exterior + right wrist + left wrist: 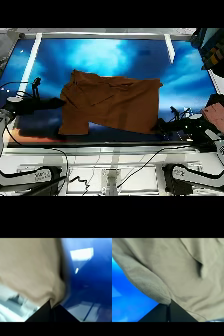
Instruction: Fold the clothes and pants, and hang the long-sleeved shirts on hangers.
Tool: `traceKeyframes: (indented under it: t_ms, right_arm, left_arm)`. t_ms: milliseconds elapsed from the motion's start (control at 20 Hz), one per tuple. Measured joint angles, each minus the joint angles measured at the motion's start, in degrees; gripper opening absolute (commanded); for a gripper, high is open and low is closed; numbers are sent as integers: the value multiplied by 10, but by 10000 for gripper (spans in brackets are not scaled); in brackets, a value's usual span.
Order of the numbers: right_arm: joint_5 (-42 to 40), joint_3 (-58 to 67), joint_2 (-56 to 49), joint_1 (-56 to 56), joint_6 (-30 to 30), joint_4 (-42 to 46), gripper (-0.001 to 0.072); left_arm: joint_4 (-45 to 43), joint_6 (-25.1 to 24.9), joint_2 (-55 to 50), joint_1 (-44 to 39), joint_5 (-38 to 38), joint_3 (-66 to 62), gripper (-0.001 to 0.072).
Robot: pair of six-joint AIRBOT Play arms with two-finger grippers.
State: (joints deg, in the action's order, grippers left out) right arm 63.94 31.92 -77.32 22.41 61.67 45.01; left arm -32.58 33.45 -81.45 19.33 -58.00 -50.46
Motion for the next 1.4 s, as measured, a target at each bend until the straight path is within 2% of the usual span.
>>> traceKeyframes:
  t_ms: [250,450,600,850,1000,1200,1400]
  right_arm:
    - [60,108,79,0,-50,-94,10]
    - [79,260,185,0,-62,-118,10]
    - [55,383,270,0,-65,-114,10]
    - [-59,534,396,0,-41,-45,10]
    - [-96,588,444,0,-30,-5,10]
    - [-122,627,458,0,-17,21,10]
    - [-117,638,393,1,35,33,10]
  left_arm:
    - [0,2,106,0,-53,-65,13]
    - [1,1,247,0,-35,-136,14]
    - [1,1,369,0,51,-164,14]
    - [3,1,540,0,240,-177,14]
    - [3,3,605,0,293,-179,14]
    - [2,59,632,0,289,-173,12]
    - [1,167,580,0,254,-134,12]
